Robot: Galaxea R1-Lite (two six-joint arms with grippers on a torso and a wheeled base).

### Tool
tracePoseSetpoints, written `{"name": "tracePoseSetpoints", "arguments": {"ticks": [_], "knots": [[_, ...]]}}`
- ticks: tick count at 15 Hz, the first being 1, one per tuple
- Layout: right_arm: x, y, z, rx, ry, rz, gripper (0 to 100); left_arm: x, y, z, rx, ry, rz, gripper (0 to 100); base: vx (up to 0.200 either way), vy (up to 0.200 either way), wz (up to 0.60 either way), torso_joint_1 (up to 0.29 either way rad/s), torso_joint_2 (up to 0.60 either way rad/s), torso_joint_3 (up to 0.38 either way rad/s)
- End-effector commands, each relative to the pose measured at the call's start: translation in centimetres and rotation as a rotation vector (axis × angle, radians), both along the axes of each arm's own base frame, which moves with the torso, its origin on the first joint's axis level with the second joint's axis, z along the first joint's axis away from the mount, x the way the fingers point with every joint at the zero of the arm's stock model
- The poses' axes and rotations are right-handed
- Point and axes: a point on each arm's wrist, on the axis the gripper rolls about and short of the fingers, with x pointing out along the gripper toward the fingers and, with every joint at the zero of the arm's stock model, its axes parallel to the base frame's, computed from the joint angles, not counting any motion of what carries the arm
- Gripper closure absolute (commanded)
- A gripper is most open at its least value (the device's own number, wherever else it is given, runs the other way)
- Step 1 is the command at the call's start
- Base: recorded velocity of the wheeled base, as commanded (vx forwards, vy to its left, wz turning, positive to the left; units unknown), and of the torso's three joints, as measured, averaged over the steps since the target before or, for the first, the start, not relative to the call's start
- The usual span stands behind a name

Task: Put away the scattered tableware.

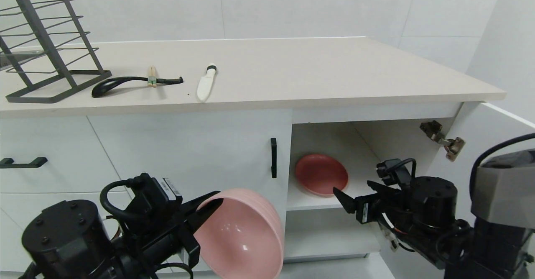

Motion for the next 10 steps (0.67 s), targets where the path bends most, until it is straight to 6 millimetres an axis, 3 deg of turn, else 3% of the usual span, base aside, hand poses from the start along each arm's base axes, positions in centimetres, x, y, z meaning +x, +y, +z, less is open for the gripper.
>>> {"name": "tracePoseSetpoints", "arguments": {"ticks": [1,2,5,8,10], "knots": [[-3.4,0.7,3.1,0.032,-0.064,0.089,0,0.2,-0.4,0.4,-0.013,-0.023,-0.01,100,0.0,0.0,0.0,0.0,0.0,0.0],[-4.0,0.7,4.2,0.051,-0.1,0.104,0,0.0,-0.3,0.2,-0.003,-0.014,-0.014,100,0.0,0.0,0.0,0.0,0.0,0.0],[-6.0,-0.5,4.6,0.008,-0.099,0.12,0,-0.2,-0.9,-0.6,0.101,-0.055,-0.053,100,0.0,0.0,0.0,0.0,0.0,0.0],[-7.0,-1.1,5.6,-0.012,-0.148,0.134,0,-0.1,-3.5,-1.1,0.14,-0.097,-0.133,100,0.0,0.0,0.0,0.0,0.0,0.0],[-7.2,-1.2,6.4,0.007,-0.183,0.136,0,1.2,-4.8,-1.7,0.16,-0.101,-0.065,100,0.0,0.0,0.0,0.0,0.0,0.0]]}}
